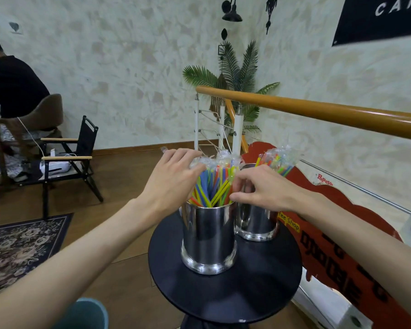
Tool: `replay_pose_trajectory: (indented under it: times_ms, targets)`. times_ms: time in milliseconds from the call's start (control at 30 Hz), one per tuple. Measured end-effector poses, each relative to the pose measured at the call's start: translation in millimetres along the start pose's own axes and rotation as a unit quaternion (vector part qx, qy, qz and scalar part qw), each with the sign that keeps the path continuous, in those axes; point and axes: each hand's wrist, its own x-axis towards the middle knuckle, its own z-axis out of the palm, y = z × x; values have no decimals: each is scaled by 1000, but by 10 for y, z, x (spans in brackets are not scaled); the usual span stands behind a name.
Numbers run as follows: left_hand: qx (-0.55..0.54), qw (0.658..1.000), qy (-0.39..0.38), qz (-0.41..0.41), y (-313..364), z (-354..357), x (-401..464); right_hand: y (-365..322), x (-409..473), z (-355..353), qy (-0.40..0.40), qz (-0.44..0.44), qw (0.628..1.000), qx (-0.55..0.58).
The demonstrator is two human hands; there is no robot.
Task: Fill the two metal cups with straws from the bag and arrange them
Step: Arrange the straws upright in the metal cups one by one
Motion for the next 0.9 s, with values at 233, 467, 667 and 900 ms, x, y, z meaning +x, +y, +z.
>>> replay_pose_trajectory:
  times_ms: [233, 467, 667, 900]
  targets:
    - [15, 999, 22, 32, -36, 73, 19, -54, 14, -38, -23, -18, 999, 25]
    - [-97, 994, -25, 41, 83, 94, 40, 0, 52, -169, -24, -7, 998, 59]
    - [-56, 988, -137, -41, 182, 39, 104, 62, 92, -377, -12, 33, 999, -40]
    - [-31, 989, -110, -89, 366, 18, 232, 100, 88, -335, -21, 54, 997, -49]
